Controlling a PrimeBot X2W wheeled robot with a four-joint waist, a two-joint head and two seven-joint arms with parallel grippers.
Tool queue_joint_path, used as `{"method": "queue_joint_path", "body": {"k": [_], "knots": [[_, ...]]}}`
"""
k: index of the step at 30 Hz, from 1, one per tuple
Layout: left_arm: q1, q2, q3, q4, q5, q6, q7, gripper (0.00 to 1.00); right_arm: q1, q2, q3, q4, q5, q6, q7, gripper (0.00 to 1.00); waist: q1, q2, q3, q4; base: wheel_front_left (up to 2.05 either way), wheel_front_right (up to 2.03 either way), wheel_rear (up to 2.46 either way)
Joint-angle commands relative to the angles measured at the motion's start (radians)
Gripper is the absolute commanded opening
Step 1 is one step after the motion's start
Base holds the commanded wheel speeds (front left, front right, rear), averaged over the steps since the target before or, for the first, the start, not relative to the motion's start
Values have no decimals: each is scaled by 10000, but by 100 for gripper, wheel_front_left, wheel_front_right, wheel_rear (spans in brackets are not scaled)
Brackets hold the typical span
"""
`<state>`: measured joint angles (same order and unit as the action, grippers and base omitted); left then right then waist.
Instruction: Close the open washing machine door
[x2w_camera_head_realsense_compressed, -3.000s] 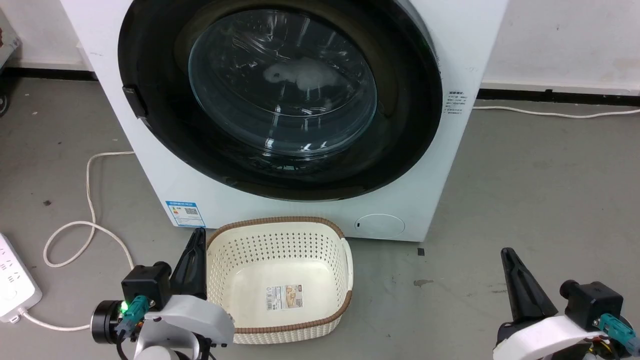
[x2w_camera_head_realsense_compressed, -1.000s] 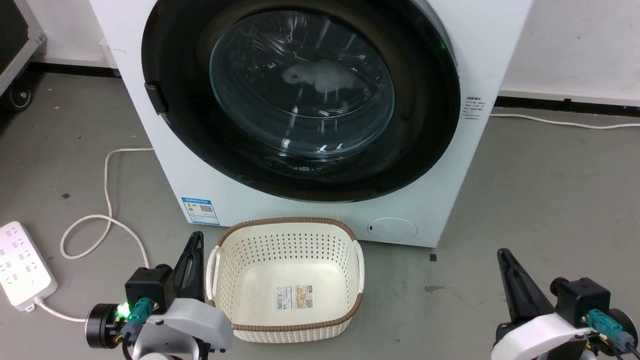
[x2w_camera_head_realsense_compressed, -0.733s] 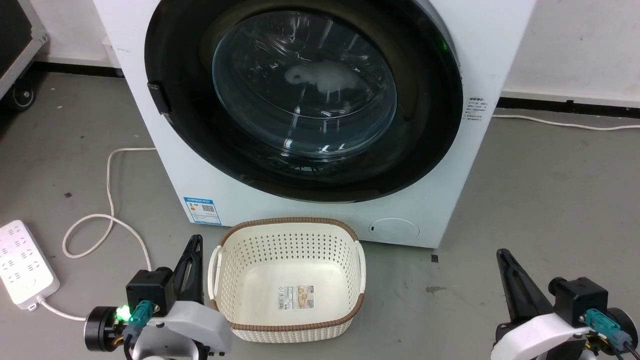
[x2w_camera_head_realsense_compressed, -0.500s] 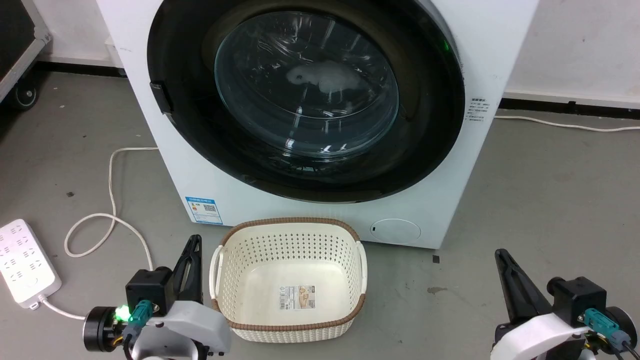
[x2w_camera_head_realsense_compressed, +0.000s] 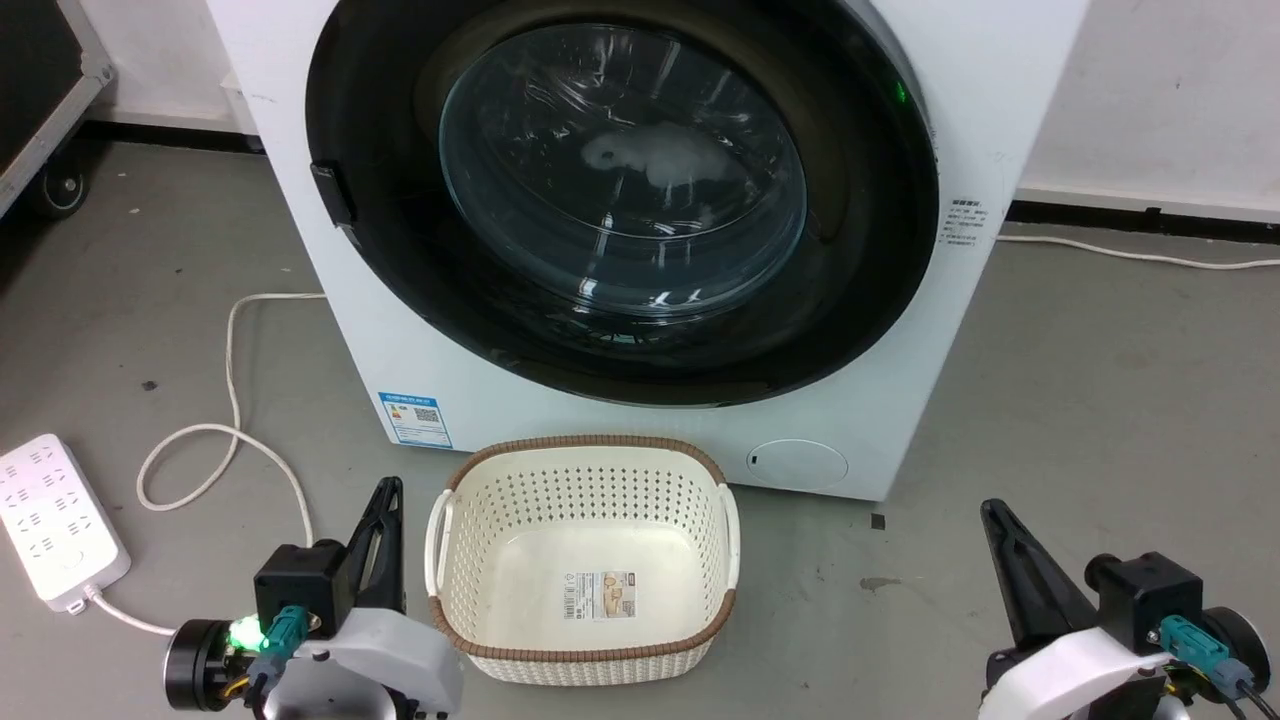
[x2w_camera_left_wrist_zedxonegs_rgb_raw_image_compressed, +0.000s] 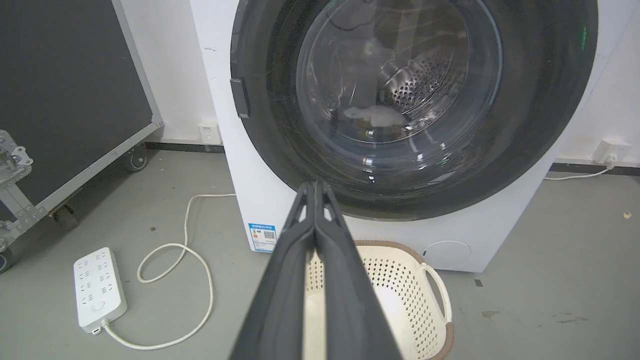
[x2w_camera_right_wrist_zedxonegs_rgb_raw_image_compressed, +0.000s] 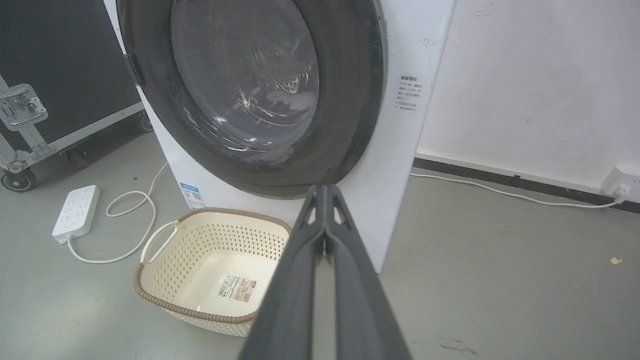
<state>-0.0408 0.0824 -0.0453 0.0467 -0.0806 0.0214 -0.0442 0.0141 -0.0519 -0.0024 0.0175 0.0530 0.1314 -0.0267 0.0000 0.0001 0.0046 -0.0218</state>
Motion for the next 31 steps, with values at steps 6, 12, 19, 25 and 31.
{"method": "queue_joint_path", "body": {"k": [6,12,19,25,31], "knots": [[169,-83,126,-144,230,-78,105,0,-110,14,11,-88,-159,-6,87,0,0,-1,-9,41,0,0,0],[226,-140,204,-221,367,-111,185,0,-117,14,14,-109,-247,-6,130,0,0,-1,-18,83,0,0,0],[292,-206,295,-311,528,-148,279,0,-126,15,18,-133,-351,-7,180,0,0,-1,-28,133,0,0,0],[349,-263,373,-388,665,-181,359,0,-134,16,21,-154,-439,-7,223,0,0,-1,-37,175,0,0,0],[406,-320,451,-465,802,-213,439,0,-141,17,24,-175,-527,-7,266,0,0,-1,-46,217,0,0,0]]}}
